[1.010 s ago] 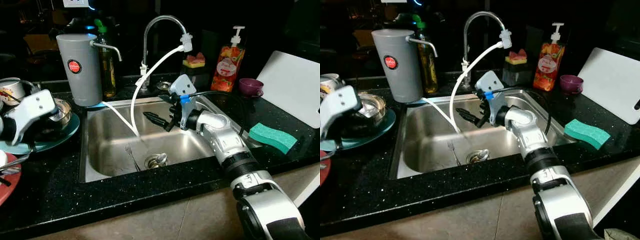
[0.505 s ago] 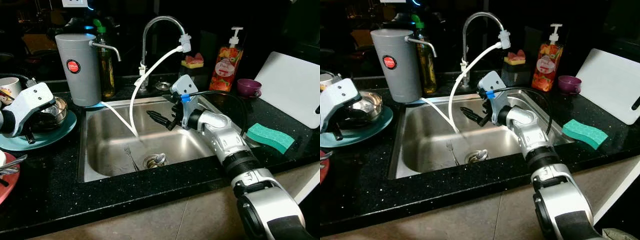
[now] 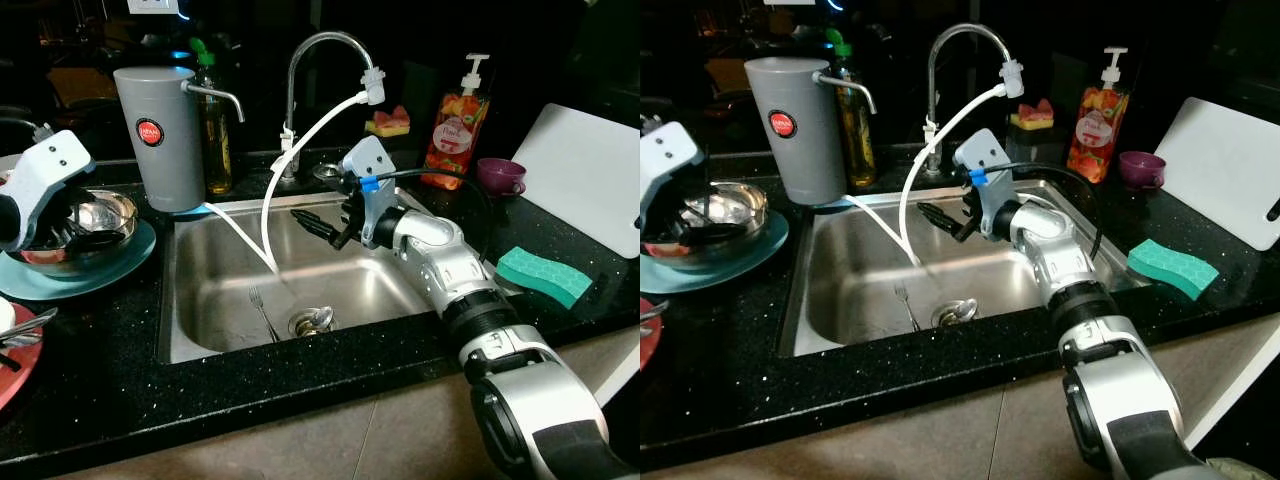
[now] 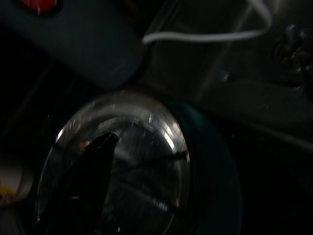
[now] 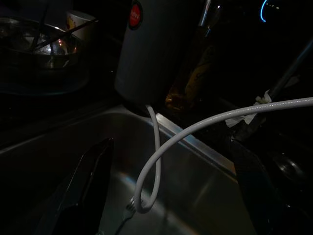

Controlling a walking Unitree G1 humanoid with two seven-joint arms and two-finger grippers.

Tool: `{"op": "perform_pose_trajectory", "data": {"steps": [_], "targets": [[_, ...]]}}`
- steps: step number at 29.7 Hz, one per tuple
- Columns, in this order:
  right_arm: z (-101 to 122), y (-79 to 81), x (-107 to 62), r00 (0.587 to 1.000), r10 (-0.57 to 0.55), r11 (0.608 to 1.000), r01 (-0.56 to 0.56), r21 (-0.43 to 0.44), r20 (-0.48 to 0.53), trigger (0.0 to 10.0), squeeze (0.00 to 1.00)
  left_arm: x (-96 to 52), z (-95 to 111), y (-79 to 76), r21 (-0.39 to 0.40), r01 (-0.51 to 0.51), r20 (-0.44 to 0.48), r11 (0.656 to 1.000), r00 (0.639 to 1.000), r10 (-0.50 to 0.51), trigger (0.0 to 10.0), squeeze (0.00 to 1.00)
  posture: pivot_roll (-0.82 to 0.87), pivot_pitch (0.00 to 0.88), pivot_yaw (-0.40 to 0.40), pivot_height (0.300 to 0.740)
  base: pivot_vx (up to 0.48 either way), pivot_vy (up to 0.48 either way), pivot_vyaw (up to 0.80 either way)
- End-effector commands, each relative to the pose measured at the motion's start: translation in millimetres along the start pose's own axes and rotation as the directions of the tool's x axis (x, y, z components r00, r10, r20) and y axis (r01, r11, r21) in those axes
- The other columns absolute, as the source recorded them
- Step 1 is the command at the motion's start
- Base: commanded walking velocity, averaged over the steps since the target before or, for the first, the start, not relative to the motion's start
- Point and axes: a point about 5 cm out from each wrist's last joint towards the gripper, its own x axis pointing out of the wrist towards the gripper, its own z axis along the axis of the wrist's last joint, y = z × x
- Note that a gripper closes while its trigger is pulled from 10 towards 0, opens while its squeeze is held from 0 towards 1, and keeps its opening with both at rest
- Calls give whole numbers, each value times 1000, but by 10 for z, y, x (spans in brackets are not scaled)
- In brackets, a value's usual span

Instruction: Kitchen organization

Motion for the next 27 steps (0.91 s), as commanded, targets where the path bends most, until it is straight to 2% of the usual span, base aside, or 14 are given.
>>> {"op": "perform_pose_trajectory", "data": {"steps": [1,6,9,12,14,18,19,20,23,24,25,27], "targets": [[15,-22,-2,1000,-9,1000,9,-1,5,10000,0,-73,-41,48,15,-16,-40,1000,999,17,10000,0,126,56,-64,740,0,0,0],[1,-31,-11,1000,-13,1000,13,1,4,10000,0,-67,-128,28,48,-12,-103,999,995,17,10000,0,126,56,-64,740,0,0,0],[1,-34,-9,1000,-15,1000,15,3,5,10000,0,-57,-138,27,51,-25,-102,998,994,30,10000,0,124,55,-62,740,0,0,0],[10,-51,-15,999,-33,999,32,15,15,10000,0,-14,32,42,3,-32,29,999,999,32,10000,0,124,55,-62,740,0,0,0],[26,-81,-28,998,-57,998,57,30,28,10000,0,-18,179,45,19,-5,112,1000,994,3,10000,0,119,59,-61,740,0,0,0],[29,-86,-31,998,-62,998,61,33,31,10000,0,-21,196,46,26,-4,118,1000,993,1,10000,0,119,59,-61,740,0,0,0],[40,-98,-39,997,-71,997,69,38,39,10000,0,-45,230,47,39,0,139,999,990,-5,10000,0,117,61,-59,740,0,0,0],[62,-125,-59,994,-97,994,94,48,60,10000,0,-89,248,43,91,-22,143,996,990,8,10000,0,120,62,-66,740,0,0,0],[117,-196,-117,977,-178,983,171,70,117,10000,0,-150,220,-81,317,-77,94,945,994,49,10000,0,130,67,-73,740,0,0,0],[124,-205,-125,973,-194,980,187,69,125,10000,0,-149,220,-125,353,-81,97,932,994,50,10000,0,130,67,-73,740,0,0,0],[124,-205,-125,973,-194,980,187,69,125,10000,0,-149,220,-125,353,-81,97,932,994,50,10000,0,130,67,-73,740,0,0,0],[140,-166,-124,964,-220,976,218,30,149,10000,0,-94,308,-213,295,-187,192,937,972,134,10000,0,143,70,-78,740,0,0,0]]}}
